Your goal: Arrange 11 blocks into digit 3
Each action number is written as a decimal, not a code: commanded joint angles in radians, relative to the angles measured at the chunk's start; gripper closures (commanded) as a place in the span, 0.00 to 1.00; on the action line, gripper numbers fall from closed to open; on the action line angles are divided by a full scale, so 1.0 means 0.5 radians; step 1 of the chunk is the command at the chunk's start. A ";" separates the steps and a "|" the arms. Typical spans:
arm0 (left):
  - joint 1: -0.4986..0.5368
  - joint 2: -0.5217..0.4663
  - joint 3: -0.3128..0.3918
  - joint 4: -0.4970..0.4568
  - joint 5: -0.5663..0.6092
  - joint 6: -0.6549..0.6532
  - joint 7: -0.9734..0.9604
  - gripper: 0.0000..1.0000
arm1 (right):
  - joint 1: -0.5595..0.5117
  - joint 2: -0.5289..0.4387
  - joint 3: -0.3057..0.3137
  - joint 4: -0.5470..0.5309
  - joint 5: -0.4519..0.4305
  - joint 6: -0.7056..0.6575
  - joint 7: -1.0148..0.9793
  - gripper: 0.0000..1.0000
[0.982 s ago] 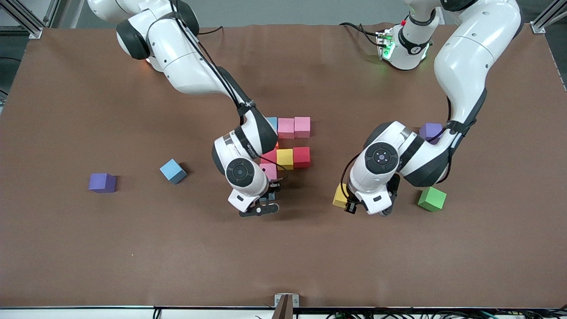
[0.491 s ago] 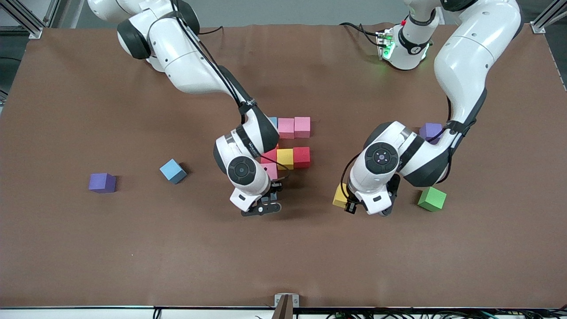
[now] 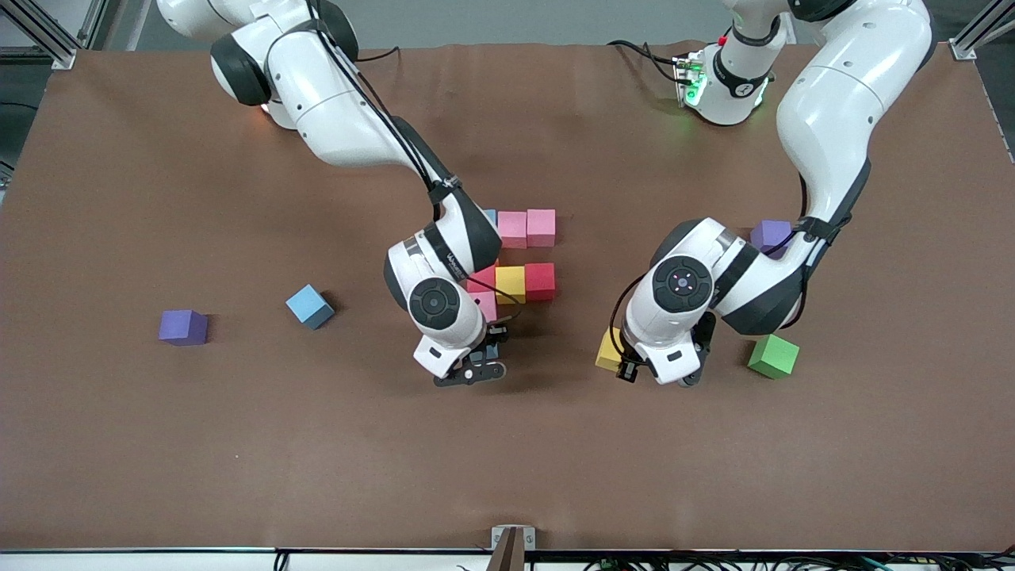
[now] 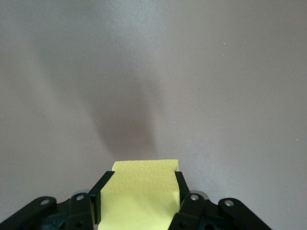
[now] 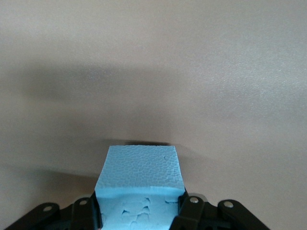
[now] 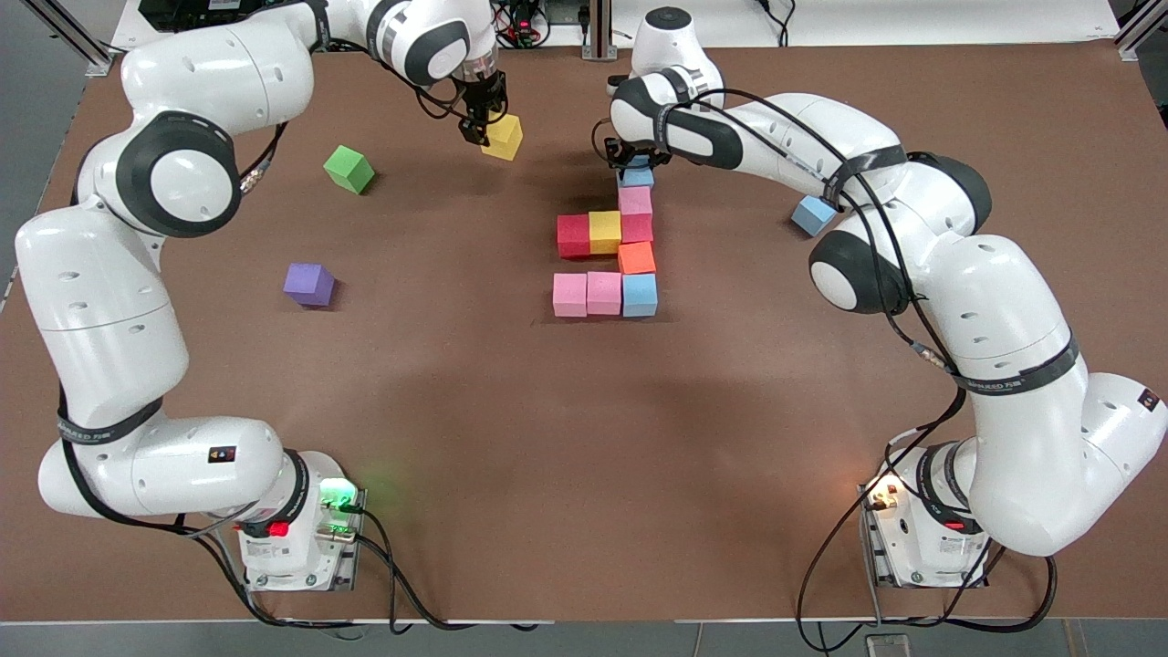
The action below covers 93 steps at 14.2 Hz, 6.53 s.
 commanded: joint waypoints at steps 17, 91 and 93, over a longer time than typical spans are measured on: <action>-0.017 0.033 0.019 0.010 -0.021 0.048 0.046 0.96 | 0.052 0.024 -0.045 0.032 0.028 -0.083 0.004 0.00; -0.940 0.496 0.516 0.556 -0.346 0.382 -0.770 0.00 | -1.224 -1.940 0.023 -0.972 -0.656 -0.899 -0.699 0.00; -0.934 0.472 0.510 0.556 -0.349 0.361 -0.770 0.00 | -1.236 -1.949 0.020 -1.008 -0.648 -0.853 -0.693 0.00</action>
